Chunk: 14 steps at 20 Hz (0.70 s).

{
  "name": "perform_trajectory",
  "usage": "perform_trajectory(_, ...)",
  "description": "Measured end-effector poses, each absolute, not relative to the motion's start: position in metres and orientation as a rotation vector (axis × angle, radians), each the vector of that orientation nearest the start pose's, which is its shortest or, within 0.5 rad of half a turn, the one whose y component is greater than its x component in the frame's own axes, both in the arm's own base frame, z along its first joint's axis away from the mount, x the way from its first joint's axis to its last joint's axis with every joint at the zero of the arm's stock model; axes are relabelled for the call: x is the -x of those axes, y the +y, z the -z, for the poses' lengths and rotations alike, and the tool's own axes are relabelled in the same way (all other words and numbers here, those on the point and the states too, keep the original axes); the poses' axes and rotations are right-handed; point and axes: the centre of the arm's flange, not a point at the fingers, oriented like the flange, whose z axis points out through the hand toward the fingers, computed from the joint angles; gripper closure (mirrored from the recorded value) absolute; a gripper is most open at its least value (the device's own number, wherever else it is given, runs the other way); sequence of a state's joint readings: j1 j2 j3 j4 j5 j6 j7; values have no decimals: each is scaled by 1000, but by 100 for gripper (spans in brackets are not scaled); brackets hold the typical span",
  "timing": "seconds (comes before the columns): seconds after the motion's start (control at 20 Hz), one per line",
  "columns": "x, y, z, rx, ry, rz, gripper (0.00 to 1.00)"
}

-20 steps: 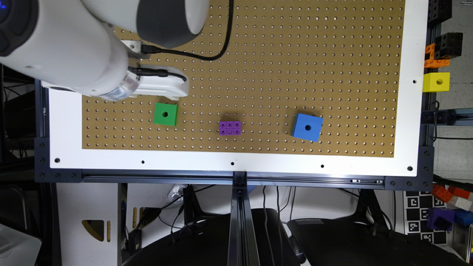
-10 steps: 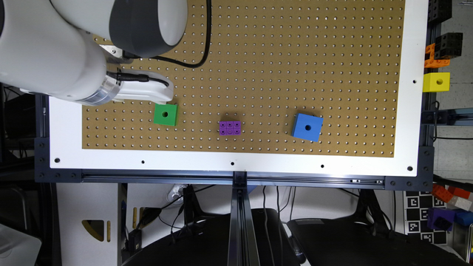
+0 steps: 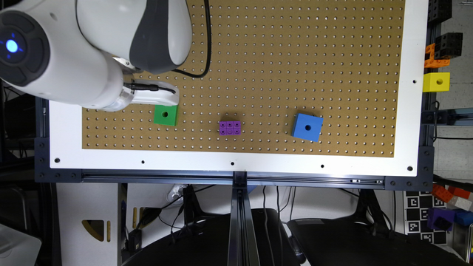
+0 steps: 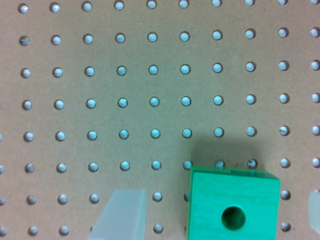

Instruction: Pick up green block.

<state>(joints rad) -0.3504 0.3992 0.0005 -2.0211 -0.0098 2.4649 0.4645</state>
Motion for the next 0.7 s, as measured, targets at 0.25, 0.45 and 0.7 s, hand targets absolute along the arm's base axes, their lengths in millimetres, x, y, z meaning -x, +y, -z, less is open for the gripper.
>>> perform_trajectory(0.25,-574,-202,-238,2894,1218,65,0)
perform_trajectory(0.45,-580,-195,-243,2893,1200,81,0)
perform_trajectory(0.7,-586,-191,-239,2892,1190,80,0)
